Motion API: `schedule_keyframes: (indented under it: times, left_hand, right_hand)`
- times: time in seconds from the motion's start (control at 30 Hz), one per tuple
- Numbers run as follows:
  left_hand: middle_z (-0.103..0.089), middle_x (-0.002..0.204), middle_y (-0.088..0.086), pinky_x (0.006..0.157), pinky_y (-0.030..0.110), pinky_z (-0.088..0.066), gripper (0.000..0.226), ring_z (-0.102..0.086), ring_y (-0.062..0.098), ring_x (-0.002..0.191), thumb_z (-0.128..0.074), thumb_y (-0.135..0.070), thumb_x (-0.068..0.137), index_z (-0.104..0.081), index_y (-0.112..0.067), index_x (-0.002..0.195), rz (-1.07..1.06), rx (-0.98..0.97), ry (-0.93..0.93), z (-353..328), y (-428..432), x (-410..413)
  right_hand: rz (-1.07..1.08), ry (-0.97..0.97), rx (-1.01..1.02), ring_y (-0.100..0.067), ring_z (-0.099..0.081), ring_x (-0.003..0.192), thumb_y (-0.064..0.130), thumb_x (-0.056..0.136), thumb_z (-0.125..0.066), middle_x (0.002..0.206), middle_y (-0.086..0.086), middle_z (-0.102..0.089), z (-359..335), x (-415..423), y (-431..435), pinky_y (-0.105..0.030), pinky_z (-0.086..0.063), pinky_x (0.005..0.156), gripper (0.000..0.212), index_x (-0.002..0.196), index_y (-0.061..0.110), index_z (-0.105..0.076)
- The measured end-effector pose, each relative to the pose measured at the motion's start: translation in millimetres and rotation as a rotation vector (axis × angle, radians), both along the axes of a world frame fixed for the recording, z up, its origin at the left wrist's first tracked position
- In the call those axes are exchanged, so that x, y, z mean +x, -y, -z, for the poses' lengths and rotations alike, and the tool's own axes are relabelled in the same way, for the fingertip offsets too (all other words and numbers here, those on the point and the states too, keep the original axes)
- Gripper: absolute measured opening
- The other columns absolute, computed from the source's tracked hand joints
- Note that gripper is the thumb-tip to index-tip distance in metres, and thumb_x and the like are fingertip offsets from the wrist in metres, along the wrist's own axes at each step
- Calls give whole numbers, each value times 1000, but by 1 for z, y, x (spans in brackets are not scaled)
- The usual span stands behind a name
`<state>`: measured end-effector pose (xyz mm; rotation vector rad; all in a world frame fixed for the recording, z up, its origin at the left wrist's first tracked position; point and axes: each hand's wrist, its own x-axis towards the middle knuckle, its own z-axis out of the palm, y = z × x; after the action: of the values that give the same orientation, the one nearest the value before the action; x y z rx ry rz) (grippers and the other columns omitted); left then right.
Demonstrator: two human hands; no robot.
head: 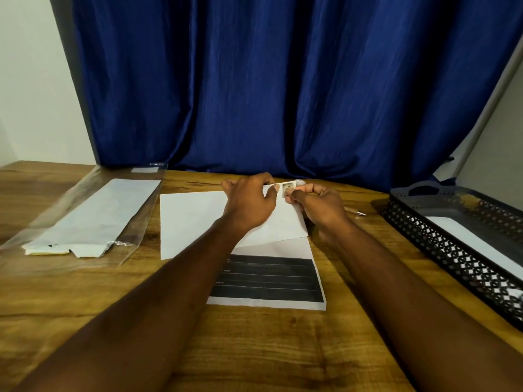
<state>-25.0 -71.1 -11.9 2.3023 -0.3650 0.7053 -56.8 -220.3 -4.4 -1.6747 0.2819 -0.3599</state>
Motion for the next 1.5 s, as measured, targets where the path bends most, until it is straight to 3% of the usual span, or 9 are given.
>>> schedule_keyframes:
  times: [0.07,0.33,0.5,0.67,0.87,1.0,1.13,1.27,1.5]
  left_hand:
    - [-71,108,-6,99,38,-20,14,-53,11,100,-58,-37,104,-67,-29,111,9,-3,18,0,0,0]
    - [-71,104,-8,101,42,-26,22,-52,10,96,-61,-49,99,-68,-29,107,3,-12,55,1,1,0]
    - [-72,99,-9,93,37,-21,22,-57,12,96,-64,-50,97,-69,-29,101,5,-26,94,3,2,-1]
    - [-72,99,-10,97,41,-25,21,-59,13,98,-65,-50,97,-68,-30,101,-7,-14,98,3,3,1]
    - [-72,95,-12,97,42,-24,18,-59,12,97,-63,-47,99,-70,-30,99,11,4,147,6,3,1]
    - [-72,95,-11,97,42,-24,20,-58,12,97,-61,-49,99,-69,-30,100,8,-9,152,5,3,3]
    - [-70,92,-11,95,41,-23,21,-56,10,94,-60,-51,100,-68,-31,99,8,-14,177,6,3,2]
    - [-70,90,-11,95,38,-21,21,-54,9,93,-61,-51,99,-68,-32,98,17,-24,204,5,3,2]
    - [-73,94,-8,101,41,-22,23,-58,13,100,-64,-49,98,-73,-29,102,8,-14,236,7,2,0]
  right_hand:
    - [3,-13,2,-24,-73,93,22,88,-84,95,0,-79,0,0,0,-40,-63,81,9,92,16,-80]
    - [-24,4,-23,-20,-75,91,18,86,-85,96,-1,-80,-1,0,2,-28,-55,66,14,98,12,-80]
    - [-15,19,-47,-21,-74,97,17,85,-86,98,-1,-80,3,3,2,-33,-60,76,11,94,13,-81]
    - [7,27,-84,-20,-75,96,20,83,-88,93,1,-81,8,10,4,-45,-62,93,10,88,18,-80]
    - [49,75,-184,-19,-74,91,34,79,-92,93,1,-78,10,7,6,-47,-64,86,25,86,19,-73]
    - [64,135,-315,-15,-68,87,44,74,-94,93,4,-70,4,4,13,-38,-61,81,41,96,25,-64]
    - [-134,127,-229,-17,-74,95,30,80,-93,103,-1,-76,-3,-1,22,-30,-63,81,48,118,16,-68]
    - [-343,131,-149,-19,-80,94,12,91,-81,106,-4,-82,-3,-8,20,-24,-62,70,29,119,7,-75]
    - [-416,66,148,-25,-80,94,0,92,-76,109,-12,-81,-2,-11,16,-29,-63,70,27,119,3,-75]
